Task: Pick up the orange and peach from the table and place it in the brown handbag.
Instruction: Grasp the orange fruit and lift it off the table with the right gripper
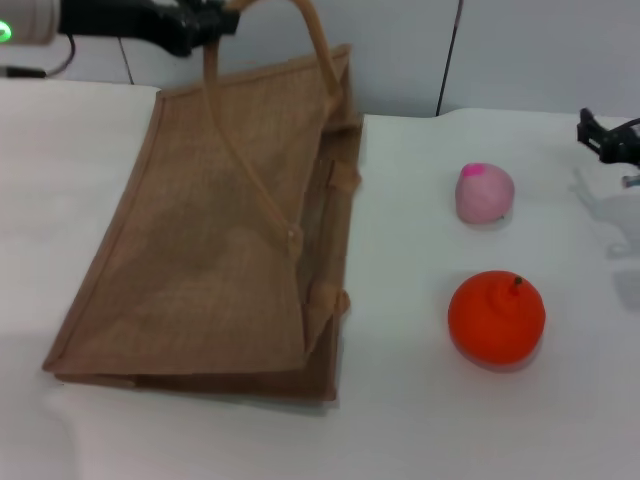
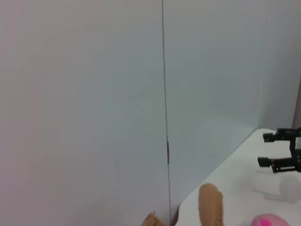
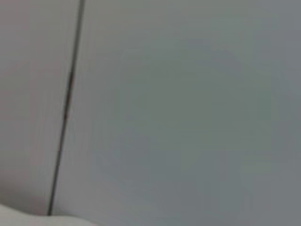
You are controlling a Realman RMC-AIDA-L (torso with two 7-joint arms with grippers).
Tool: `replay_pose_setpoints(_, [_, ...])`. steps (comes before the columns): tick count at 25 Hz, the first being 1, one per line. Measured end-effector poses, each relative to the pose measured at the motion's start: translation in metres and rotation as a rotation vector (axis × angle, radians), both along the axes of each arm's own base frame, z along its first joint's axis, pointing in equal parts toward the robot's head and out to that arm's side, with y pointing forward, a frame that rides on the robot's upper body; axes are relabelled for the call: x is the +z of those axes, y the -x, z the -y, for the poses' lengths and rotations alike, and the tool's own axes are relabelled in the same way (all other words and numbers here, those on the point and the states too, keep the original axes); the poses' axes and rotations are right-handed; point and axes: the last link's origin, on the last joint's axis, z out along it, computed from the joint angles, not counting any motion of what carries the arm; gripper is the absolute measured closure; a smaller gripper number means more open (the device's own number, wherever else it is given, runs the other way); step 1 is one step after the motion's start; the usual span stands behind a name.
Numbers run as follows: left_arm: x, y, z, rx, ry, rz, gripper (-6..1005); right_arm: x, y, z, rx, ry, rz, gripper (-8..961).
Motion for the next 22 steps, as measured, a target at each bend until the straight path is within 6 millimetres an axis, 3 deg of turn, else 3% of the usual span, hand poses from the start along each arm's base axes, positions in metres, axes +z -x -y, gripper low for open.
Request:
replay_pose_setpoints(14, [0.046, -0.043, 0.023, -0.053, -0.092, -0.078, 873, -0.004, 0.003, -0.002, -0.008, 0.025, 0.013, 116])
replay_pose_setpoints(22, [0.06, -0.061, 0.037, -0.077, -0.124, -0.094, 873, -0.017, 0.02, -0.006, 0.0, 0.088, 0.025, 116])
